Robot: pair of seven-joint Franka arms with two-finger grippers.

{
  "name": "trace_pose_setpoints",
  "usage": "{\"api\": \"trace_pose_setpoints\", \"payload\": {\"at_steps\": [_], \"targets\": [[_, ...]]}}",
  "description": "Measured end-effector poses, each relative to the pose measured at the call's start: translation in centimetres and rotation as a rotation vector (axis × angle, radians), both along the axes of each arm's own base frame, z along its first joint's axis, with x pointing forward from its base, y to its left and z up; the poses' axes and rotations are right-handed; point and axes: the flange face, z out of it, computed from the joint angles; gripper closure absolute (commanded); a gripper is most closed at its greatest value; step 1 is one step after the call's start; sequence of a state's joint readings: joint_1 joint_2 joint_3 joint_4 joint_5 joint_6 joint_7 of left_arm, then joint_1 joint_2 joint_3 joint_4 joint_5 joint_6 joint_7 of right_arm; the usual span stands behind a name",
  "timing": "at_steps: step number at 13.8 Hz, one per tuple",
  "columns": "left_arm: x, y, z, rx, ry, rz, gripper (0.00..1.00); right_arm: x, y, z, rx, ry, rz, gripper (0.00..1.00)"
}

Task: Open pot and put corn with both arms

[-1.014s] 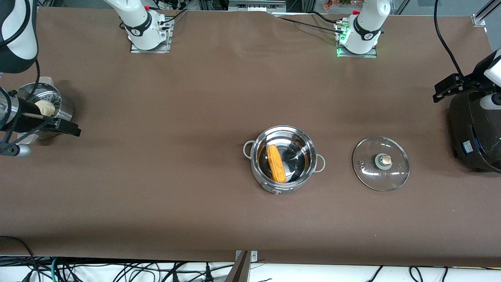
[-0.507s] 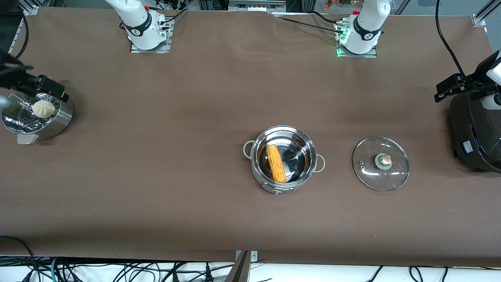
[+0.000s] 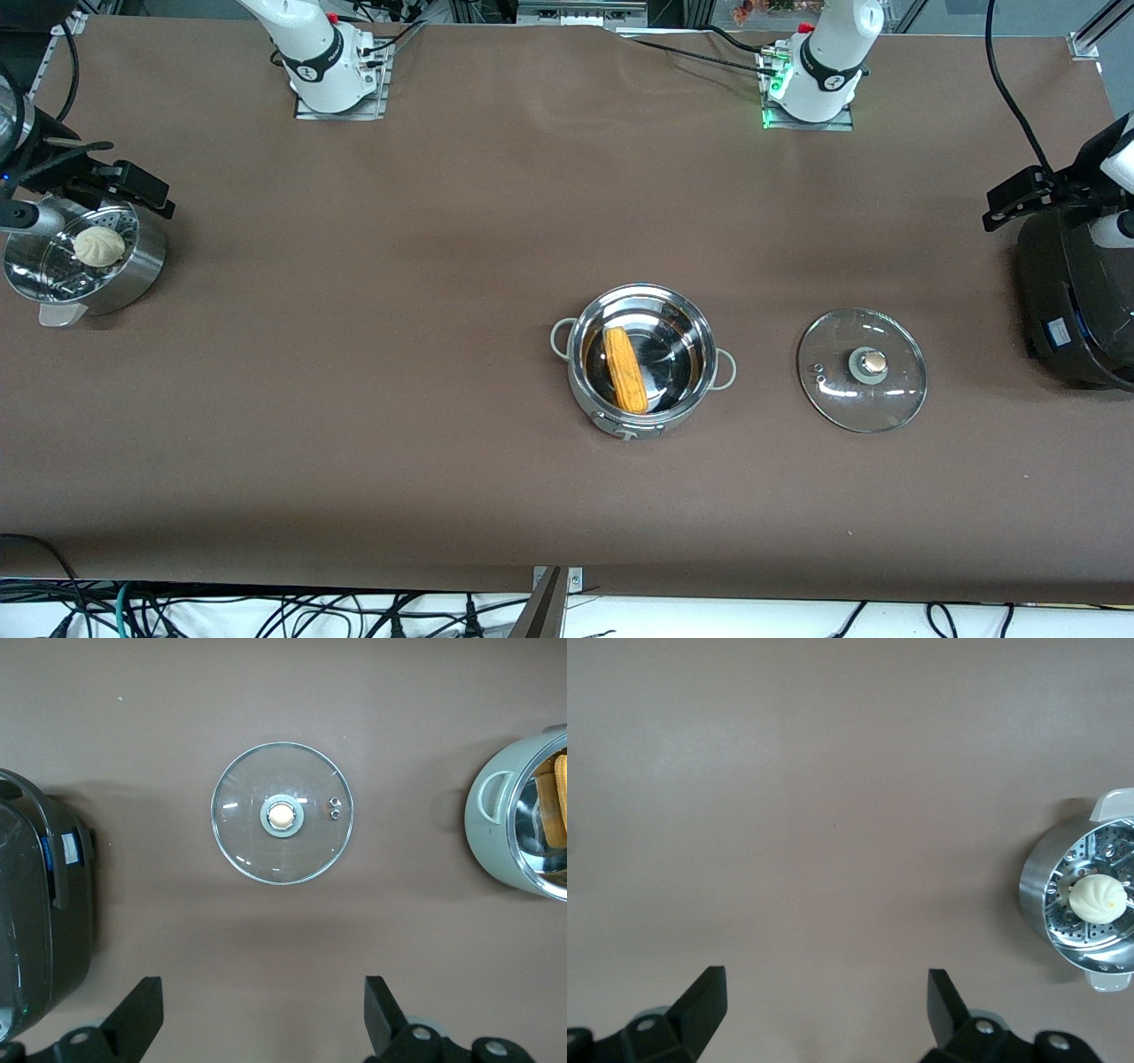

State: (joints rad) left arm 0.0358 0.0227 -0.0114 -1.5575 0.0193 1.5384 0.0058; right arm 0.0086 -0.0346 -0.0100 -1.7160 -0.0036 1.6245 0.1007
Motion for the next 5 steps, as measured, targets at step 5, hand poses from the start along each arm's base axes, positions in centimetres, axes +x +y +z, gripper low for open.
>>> {"api": "trace_pose_setpoints", "payload": {"at_steps": [5], "targets": [[0.00,-0.06,0.00,0.000,0.000,-0.001,0.00,0.78,0.05,-0.27,-0.004,-0.005,0.003,0.00]]}}
